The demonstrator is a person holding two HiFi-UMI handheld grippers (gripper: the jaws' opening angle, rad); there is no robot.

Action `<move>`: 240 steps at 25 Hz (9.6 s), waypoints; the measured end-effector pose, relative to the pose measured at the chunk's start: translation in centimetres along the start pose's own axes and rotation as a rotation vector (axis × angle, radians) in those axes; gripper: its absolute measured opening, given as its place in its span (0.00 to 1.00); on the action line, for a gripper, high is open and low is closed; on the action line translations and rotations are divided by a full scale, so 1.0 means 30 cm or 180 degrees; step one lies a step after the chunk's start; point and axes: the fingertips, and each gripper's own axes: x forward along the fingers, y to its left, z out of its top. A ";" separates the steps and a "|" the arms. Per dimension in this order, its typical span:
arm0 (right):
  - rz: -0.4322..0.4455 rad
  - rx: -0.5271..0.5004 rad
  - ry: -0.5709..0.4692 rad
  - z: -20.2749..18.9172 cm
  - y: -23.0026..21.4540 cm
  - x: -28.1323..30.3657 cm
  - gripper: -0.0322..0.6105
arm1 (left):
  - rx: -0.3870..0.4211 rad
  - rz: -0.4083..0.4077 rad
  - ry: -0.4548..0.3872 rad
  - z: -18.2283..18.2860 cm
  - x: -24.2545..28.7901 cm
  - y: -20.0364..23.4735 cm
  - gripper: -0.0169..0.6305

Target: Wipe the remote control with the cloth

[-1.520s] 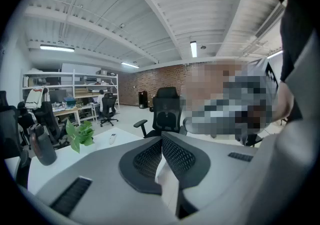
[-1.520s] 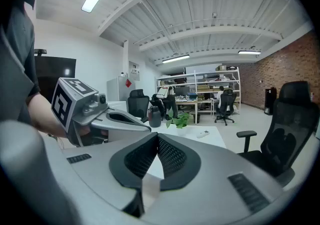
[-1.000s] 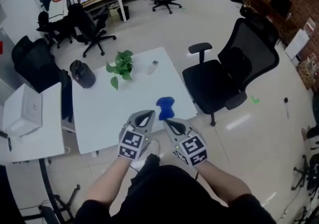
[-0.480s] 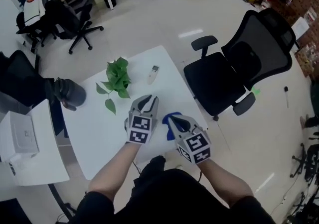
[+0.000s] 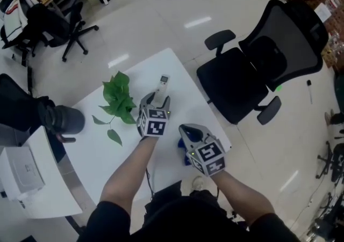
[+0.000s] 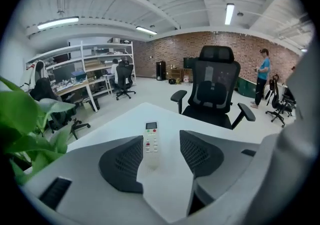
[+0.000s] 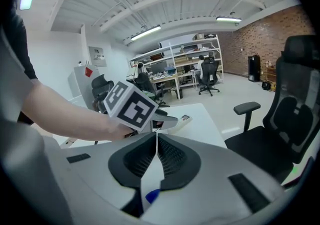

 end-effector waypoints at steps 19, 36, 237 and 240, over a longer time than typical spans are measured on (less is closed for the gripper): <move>0.0052 0.0195 0.0170 -0.114 -0.023 0.024 0.07 | -0.0106 -0.0088 0.0570 -0.094 0.276 0.066 0.40; 0.0029 0.0071 0.0070 -0.172 0.004 -0.169 0.08 | -0.0133 -0.0033 -0.0059 -0.064 -0.183 -0.095 0.34; 0.0473 -0.1145 -0.0417 -0.329 0.825 -0.967 0.24 | -0.1465 0.1869 0.0267 -1.174 -1.203 0.122 0.34; 0.0482 -0.1127 -0.0348 -0.338 0.822 -0.951 0.24 | -0.1505 0.1887 0.0359 -1.207 -1.181 0.132 0.34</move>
